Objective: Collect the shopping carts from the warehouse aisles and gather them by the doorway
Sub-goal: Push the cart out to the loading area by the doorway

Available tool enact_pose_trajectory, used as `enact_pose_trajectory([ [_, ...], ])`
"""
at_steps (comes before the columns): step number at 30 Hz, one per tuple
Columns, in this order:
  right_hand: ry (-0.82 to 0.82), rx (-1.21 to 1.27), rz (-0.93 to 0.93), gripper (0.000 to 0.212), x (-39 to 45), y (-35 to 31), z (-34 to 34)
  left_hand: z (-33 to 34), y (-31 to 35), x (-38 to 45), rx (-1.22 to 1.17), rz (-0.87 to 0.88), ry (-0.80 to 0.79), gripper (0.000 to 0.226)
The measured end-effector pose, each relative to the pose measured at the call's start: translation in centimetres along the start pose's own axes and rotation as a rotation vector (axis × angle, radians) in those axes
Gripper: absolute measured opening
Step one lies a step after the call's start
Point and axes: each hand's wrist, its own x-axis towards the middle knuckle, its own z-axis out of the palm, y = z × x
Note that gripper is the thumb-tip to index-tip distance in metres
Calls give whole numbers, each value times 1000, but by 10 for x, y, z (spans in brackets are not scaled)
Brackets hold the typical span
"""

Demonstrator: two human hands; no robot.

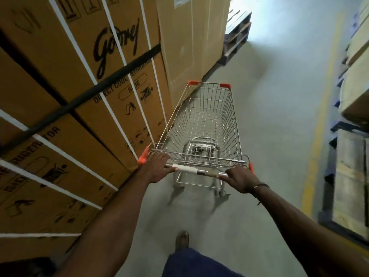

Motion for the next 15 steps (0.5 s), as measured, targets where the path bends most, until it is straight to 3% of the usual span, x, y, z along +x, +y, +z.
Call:
enact_pose_trajectory([
  [3,30,-29,17,90,-2,16,-6,-3,6,24,21,66,-35,105],
  [8,31,-17,78,63,8,23,-17,-11,9,59,7,132,-19,122],
  [15,72,5,153,62,33,25,-21,-25,-3,112,85,225,42,98],
])
